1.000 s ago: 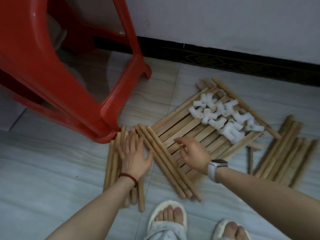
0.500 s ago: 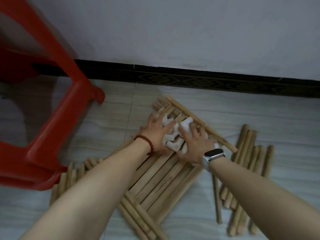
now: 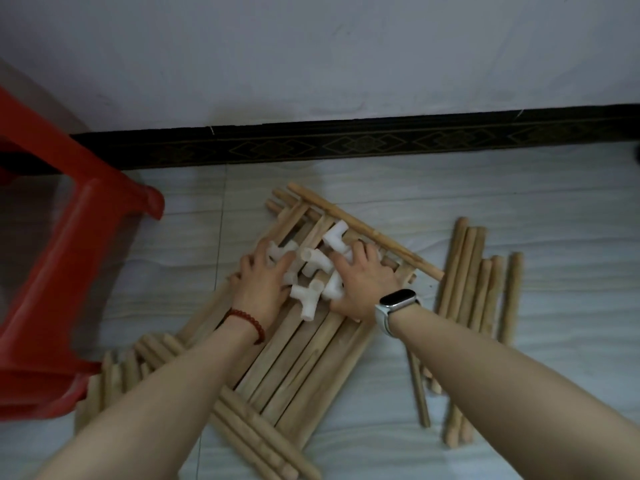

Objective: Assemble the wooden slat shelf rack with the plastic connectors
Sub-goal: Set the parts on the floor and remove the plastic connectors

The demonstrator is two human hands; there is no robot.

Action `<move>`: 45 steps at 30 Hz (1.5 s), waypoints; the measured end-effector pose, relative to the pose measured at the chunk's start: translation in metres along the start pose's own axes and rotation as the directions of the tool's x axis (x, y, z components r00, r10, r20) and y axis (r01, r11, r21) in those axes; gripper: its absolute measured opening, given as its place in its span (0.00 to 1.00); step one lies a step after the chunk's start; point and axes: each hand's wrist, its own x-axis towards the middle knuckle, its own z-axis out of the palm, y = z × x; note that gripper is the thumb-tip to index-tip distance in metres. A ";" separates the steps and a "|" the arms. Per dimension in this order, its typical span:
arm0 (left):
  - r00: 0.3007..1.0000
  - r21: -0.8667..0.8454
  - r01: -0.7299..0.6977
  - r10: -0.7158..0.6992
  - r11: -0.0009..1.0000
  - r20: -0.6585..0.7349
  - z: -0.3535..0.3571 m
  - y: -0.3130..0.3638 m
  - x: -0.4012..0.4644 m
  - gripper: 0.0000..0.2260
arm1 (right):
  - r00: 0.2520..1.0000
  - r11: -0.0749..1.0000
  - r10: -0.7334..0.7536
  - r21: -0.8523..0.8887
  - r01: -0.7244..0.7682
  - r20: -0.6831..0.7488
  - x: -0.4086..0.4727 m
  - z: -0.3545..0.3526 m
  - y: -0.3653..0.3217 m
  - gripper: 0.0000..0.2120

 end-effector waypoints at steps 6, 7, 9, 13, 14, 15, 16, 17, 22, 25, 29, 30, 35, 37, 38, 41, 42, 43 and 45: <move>0.995 -0.035 -0.091 0.089 0.995 -0.048 -0.002 -0.008 0.014 0.22 | 0.998 0.996 0.060 0.068 -0.058 -0.028 0.008 -0.004 0.000 0.32; 0.993 -0.026 -0.106 0.104 0.994 -0.054 -0.003 -0.008 0.020 0.22 | 0.996 0.994 0.078 0.083 -0.074 -0.045 0.013 -0.005 0.001 0.31; 0.992 -0.003 -0.126 0.126 0.992 -0.032 -0.009 -0.007 0.036 0.22 | 0.991 0.987 0.120 0.118 -0.111 -0.068 0.022 -0.009 0.002 0.31; 0.992 0.091 -0.119 0.116 0.989 0.039 -0.020 0.001 0.074 0.24 | 0.977 0.967 0.201 0.172 -0.186 -0.076 0.040 -0.015 0.010 0.30; 0.994 0.117 -0.104 0.100 0.988 0.042 -0.022 0.005 0.083 0.25 | 0.971 0.960 0.221 0.192 -0.202 -0.085 0.044 -0.016 0.012 0.28; 0.996 0.139 -0.085 0.081 0.987 0.032 -0.023 0.009 0.092 0.25 | 0.965 0.952 0.242 0.214 -0.216 -0.100 0.050 -0.017 0.014 0.27; 0.997 0.162 -0.077 0.075 0.984 0.017 -0.024 0.012 0.098 0.25 | 0.960 0.946 0.257 0.234 -0.226 -0.113 0.054 -0.018 0.015 0.25; 0.997 0.177 -0.073 0.075 0.982 -0.002 -0.024 0.013 0.102 0.25 | 0.957 0.942 0.263 0.245 -0.228 -0.120 0.058 -0.019 0.016 0.25; 0.989 0.140 -0.077 0.093 0.987 -0.113 -0.018 0.012 0.093 0.22 | 0.981 0.974 0.171 0.167 -0.154 -0.095 0.054 -0.023 0.027 0.21; 0.982 0.007 -0.121 0.121 0.993 -0.144 -0.018 0.008 0.089 0.21 | 0.989 0.981 0.128 0.156 -0.115 -0.080 0.050 -0.023 0.024 0.19; 0.980 -0.212 -0.127 0.091 0.969 -0.175 -0.025 0.007 0.080 0.20 | 0.992 0.987 0.113 0.123 -0.106 -0.049 0.047 -0.023 0.018 0.23; 0.978 -0.262 -0.133 0.083 0.956 -0.194 -0.024 0.005 0.076 0.20 | 0.992 0.988 0.117 0.105 -0.113 -0.038 0.045 -0.024 0.016 0.23; 0.974 -0.359 -0.141 0.064 0.923 -0.217 -0.033 0.000 0.062 0.17 | 0.996 0.990 0.082 0.118 -0.079 -0.022 0.041 -0.024 0.016 0.19; 0.982 -0.359 -0.130 0.069 0.924 -0.178 -0.042 0.003 0.054 0.16 | 0.993 0.978 0.094 0.192 -0.079 -0.073 0.039 -0.024 0.020 0.21; 0.984 -0.377 -0.123 0.062 0.918 -0.170 -0.043 0.004 0.051 0.14 | 0.988 0.969 0.114 0.230 -0.087 -0.108 0.037 -0.024 0.023 0.23; 0.963 -0.385 -0.165 0.065 0.908 -0.260 -0.047 0.013 0.026 0.10 | 0.962 0.931 0.178 0.352 -0.096 -0.207 0.029 -0.018 0.028 0.22; 0.961 -0.433 -0.162 0.041 0.887 -0.275 -0.044 0.016 0.018 0.10 | 0.946 0.893 0.225 0.437 -0.104 -0.233 0.024 -0.017 0.029 0.20; 0.959 -0.493 -0.167 0.025 0.854 -0.282 -0.040 0.019 0.007 0.11 | 0.925 0.838 0.284 0.535 -0.111 -0.254 0.018 -0.017 0.028 0.18; 0.964 -0.553 -0.190 0.047 0.812 -0.262 -0.028 0.026 -0.019 0.12 | 0.887 0.699 0.377 0.710 -0.084 -0.267 -0.002 -0.014 0.027 0.15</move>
